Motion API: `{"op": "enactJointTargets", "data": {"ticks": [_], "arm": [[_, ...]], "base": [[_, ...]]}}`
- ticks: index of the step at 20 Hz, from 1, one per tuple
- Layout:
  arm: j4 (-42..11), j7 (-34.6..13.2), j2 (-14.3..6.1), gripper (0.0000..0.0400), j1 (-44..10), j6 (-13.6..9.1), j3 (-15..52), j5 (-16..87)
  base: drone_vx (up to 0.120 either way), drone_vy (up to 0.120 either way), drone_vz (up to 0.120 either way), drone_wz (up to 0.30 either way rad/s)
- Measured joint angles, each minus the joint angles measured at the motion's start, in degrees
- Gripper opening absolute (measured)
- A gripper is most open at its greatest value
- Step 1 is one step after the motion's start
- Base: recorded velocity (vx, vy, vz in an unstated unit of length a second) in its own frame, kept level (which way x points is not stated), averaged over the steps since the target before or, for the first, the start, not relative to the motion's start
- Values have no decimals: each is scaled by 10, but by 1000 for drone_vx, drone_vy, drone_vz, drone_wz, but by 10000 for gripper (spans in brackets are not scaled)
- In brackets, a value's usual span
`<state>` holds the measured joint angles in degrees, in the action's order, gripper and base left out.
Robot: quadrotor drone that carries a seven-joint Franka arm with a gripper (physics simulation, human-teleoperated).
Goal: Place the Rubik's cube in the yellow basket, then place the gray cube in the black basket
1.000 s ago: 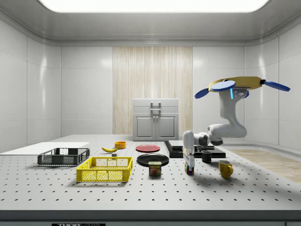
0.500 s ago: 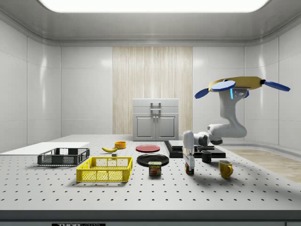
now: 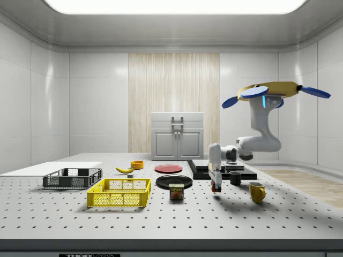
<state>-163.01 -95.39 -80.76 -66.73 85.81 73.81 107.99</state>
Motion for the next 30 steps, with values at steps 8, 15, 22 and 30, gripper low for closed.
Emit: {"op": "enactJointTargets", "data": {"ticks": [8,15,22,30], "arm": [[-4,-5,-8,325,-3,-1,25,-26],[-4,-7,-16,325,-5,6,31,-34],[-4,-9,-24,325,-7,13,33,-38],[-3,-10,-33,325,-9,21,34,-42]], "base": [[5,0,80,0],[114,34,51,0],[120,120,0,0],[120,15,0,0]]}}
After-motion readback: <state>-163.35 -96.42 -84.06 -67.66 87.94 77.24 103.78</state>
